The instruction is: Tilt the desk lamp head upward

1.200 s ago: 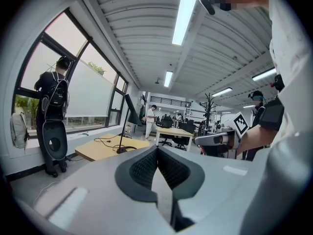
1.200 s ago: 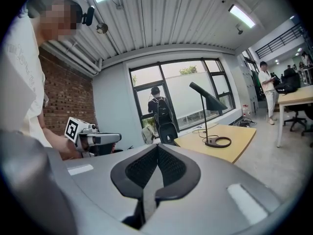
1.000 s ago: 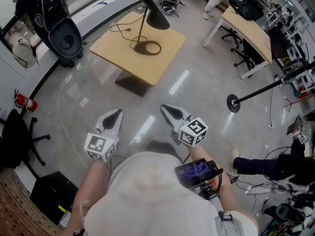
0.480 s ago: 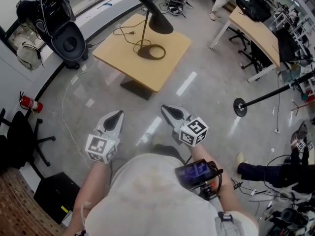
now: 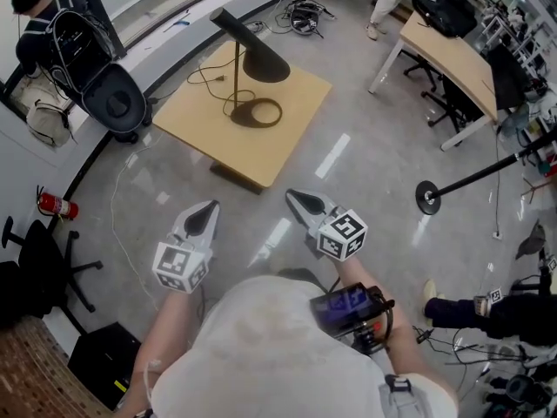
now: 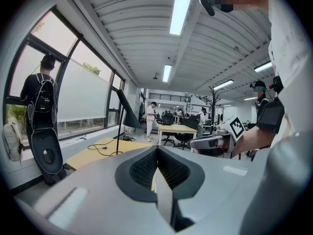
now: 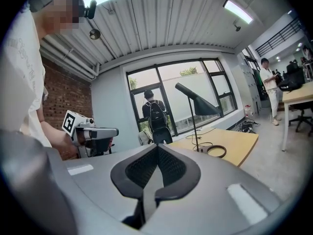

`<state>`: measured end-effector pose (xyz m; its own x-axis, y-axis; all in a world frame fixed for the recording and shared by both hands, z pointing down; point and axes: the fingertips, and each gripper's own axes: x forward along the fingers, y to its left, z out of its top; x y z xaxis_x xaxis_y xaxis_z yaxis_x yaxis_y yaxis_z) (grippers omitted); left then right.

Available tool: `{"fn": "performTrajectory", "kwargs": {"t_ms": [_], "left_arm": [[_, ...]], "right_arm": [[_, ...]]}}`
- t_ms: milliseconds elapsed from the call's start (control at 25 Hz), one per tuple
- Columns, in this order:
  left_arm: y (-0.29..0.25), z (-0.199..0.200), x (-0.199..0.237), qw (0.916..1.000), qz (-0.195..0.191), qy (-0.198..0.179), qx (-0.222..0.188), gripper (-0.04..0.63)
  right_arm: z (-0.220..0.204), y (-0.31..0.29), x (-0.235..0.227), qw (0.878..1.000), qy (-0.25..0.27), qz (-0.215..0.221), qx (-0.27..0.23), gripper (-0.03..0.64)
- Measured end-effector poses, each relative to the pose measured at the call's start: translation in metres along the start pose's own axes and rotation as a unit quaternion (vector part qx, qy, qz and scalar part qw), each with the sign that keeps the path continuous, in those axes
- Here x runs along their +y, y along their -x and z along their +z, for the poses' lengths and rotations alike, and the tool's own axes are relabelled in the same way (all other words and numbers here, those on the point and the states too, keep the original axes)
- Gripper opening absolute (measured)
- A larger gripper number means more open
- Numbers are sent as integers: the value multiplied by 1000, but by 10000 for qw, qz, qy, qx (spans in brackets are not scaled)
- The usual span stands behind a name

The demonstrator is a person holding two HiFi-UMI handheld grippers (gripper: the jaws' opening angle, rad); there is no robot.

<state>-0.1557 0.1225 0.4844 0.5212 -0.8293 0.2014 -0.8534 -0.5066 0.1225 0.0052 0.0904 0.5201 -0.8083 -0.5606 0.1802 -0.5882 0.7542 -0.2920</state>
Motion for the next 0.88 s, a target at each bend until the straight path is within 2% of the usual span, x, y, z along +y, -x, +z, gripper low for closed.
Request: {"fn": "performTrajectory", "kwargs": {"t_ms": [320,520,880], "left_arm": [[-52,2,-1,9998,-1,0,219,2],[-87,-2,-12,9994,-75,0,336,2],[-134,13,-27,9988,-217,-262,348,2]], "right_arm": [[14,-2,-46,9997,207,76,67,12],[9,13,-78,9998,149,-50,120,12],[12,26,-124,9998,80,-170,52,12]]}}
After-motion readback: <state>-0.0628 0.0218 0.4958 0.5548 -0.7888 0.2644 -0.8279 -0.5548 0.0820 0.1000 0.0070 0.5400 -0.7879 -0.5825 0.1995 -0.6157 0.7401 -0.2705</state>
